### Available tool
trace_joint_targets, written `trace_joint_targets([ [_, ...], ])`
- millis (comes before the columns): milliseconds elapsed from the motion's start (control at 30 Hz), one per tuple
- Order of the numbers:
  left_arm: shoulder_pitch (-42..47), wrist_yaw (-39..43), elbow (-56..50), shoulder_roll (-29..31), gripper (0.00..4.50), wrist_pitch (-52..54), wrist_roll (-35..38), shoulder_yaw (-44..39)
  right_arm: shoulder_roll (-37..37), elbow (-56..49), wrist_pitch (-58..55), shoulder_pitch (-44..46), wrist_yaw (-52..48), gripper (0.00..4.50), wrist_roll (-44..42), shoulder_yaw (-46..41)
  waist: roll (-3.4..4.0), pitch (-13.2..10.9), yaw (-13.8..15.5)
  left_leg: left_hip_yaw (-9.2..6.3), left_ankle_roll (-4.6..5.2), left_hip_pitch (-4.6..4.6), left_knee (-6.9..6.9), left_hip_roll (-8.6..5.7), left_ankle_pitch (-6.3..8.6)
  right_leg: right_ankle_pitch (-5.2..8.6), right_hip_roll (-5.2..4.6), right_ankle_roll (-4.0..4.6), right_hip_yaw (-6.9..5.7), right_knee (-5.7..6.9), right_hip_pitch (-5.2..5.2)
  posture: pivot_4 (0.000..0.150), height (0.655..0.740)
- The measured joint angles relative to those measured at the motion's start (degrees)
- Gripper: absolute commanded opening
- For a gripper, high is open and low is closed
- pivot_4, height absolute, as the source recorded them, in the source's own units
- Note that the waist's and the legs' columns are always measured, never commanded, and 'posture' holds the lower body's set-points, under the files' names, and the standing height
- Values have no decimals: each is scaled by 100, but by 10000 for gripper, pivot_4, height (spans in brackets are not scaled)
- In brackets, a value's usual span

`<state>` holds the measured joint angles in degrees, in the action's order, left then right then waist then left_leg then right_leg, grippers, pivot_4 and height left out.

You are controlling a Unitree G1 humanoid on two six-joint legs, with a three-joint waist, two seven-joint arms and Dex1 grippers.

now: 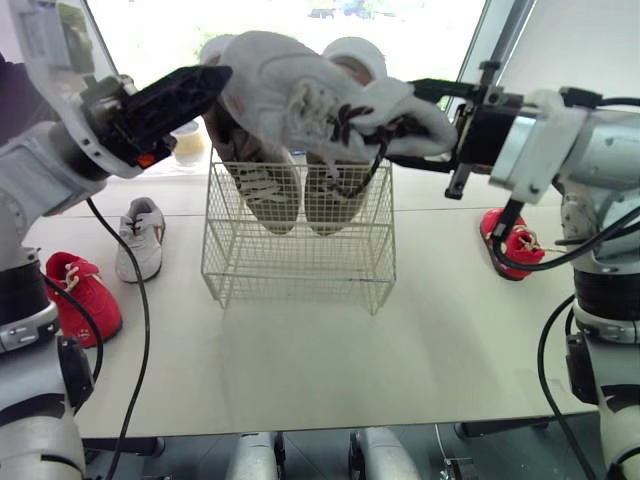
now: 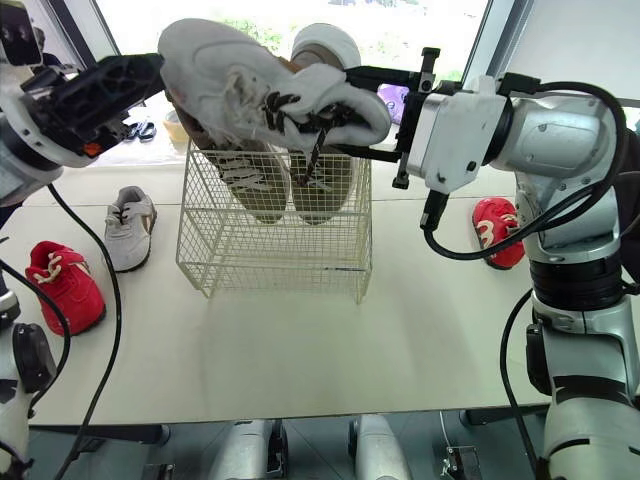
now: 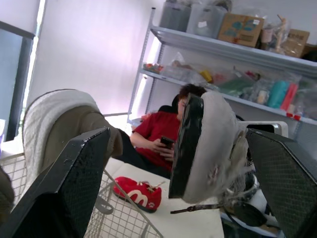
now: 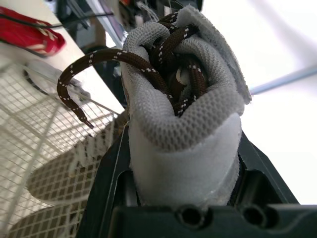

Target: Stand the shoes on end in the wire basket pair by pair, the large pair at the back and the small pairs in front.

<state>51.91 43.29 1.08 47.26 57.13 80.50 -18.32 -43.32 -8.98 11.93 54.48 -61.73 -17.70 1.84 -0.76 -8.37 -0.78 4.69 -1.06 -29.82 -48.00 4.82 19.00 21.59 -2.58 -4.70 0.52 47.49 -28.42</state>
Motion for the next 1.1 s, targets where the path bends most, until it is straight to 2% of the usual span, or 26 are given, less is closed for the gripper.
trace_joint_targets([
  [67,14,193,-7,2,45000,122,-30,75,79,11,43,17,-156,15554,-71,38,0,0,-5,-3,0,0,0,1,0,-2,0,-4,0,0,0,1500,6552],
  [167,-60,496,-178,100,36404,306,-117,162,187,96,105,172,-306,15369,-74,143,2,-2,-13,-9,0,0,1,2,0,-4,0,-7,1,1,-3,1500,6552],
  [367,-164,766,-339,221,6486,495,-194,167,273,365,321,355,-549,15369,-49,216,3,-2,-3,-10,-1,1,1,2,0,1,0,1,0,2,-1,1500,6552],
  [400,-169,751,-341,221,2986,489,-254,160,290,375,329,368,-570,19477,-39,222,2,-2,2,-11,-1,1,0,2,0,1,0,1,-1,2,0,1500,6552],
  [467,-174,672,-346,190,2957,477,-295,130,283,383,303,374,-575,27124,-10,224,3,-2,6,-11,-1,1,0,1,0,0,-3,1,0,1,0,1500,6552],
  [567,-191,397,-337,-23,2957,477,-255,52,184,338,21,331,-513,43079,4,205,2,-2,12,-13,-1,0,0,0,0,0,-6,1,1,1,1,1500,6552],
  [667,-289,-19,-336,-234,2957,472,-36,-208,97,183,-1003,-17,-92,44182,-354,-83,1,-1,8,-14,-2,1,-2,1,-1,-3,-9,-5,2,0,3,1500,6552],
  [767,-479,-859,-361,-724,2957,277,555,-650,61,41,-3788,-389,1421,44182,-2635,-1273,-2,0,34,-17,-34,-4,-9,10,-19,-5,-24,-8,-2,11,5,1500,6552],
  [867,-546,-1710,-425,-1258,2957,-121,1129,-952,226,-240,-5214,-889,2800,44182,-4938,-2128,-9,4,24,-19,-23,0,-13,4,-13,-4,-22,-6,-4,8,13,1500,6552],
  [900,-577,-2011,-527,-1477,2957,-348,1274,-1034,556,-464,-5423,-1124,3439,44182,-5760,-2241,-10,5,3,-19,-18,-1,-12,6,-10,-6,-20,-9,0,9,10,1500,6552],
  [967,-618,-2390,-736,-1903,2957,-669,1333,-1027,1432,-790,-5302,-1318,4497,44182,-6652,-2233,-9,6,-36,-17,-6,4,-14,4,-4,-8,-9,-13,14,21,2,1500,6552],
  [1033,-661,-2704,-937,-2335,2957,-944,1372,-922,2300,-1078,-4966,-1354,5426,44182,-7129,-2059,-8,5,-32,-18,-7,1,-14,2,-4,-8,-5,-15,16,37,-9,1500,6552],
  [1100,-679,-2936,-1089,-2684,2957,-1224,1374,-847,3183,-1355,-4561,-1338,6055,44182,-7168,-1779,-8,5,-24,-21,-7,-3,-11,4,-4,-8,8,-16,15,39,-13,1500,6552],
])
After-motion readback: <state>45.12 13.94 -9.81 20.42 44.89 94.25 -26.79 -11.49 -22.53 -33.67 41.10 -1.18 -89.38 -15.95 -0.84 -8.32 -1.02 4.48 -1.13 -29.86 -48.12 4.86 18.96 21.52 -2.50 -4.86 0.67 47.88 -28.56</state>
